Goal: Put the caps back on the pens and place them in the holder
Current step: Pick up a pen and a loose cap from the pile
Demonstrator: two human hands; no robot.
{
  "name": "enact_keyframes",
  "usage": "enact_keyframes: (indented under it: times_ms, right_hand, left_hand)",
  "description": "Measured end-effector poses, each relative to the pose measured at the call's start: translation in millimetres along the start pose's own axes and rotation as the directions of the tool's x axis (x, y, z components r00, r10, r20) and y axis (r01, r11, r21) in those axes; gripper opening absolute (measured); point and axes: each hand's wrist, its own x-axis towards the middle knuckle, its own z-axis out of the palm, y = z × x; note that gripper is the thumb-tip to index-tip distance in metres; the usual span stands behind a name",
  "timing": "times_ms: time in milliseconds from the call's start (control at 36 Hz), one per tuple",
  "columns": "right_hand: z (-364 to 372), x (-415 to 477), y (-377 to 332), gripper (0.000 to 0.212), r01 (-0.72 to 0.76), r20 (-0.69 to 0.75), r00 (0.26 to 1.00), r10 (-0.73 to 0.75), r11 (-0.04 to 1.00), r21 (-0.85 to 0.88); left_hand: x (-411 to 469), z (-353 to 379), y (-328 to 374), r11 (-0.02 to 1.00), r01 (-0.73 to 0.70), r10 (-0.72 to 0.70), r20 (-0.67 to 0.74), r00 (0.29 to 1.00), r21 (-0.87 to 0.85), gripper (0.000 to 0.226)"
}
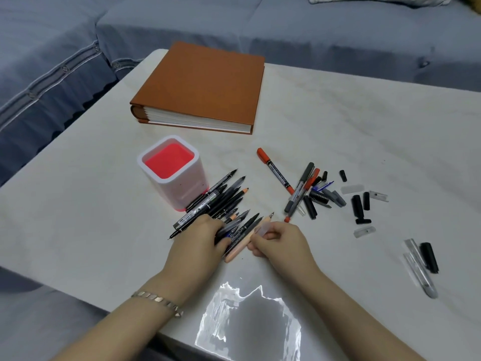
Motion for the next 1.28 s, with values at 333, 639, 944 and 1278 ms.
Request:
enact_keyframes:
  times_ms: [333, 639, 944, 1278]
  right_hand:
    - [-49.6, -22.2, -16.0, 0.013, -0.005, -0.034, 0.999, 0.026, 0.862, 0.506]
    - [-94.3, -46.4, -36.7, 0.016, 0.234, -0.228, 0.967, -0.117, 0.767, 0.598]
    - [-100.7, -51.8, -40.7, 0.015, 0.025, -0.067, 0.996, 0.060, 0.531, 0.847]
    - [-117.6, -53.8, -34.0, 0.010, 0.285, -0.282, 0.935, -0.212, 0.926, 0.247]
  left_hand:
    - [3.0, -8.1, 52.5, 0.692, 0.094, -0.016, 0.116, 0.993, -0.716, 0.028]
    - [-6.9, -14.1, 89.1, 0.454, 0.147, 0.090, 0.209, 0.974, -0.879, 0.019]
    - [-9.8, -13.7, 100.2, 0.496, 0.085, 0.168, 0.192, 0.967, -0.864, 0.028]
    - [-6.6, -14.3, 95.2, 0.544, 0.065, 0.152, 0.175, 0.973, -0.837, 0.032]
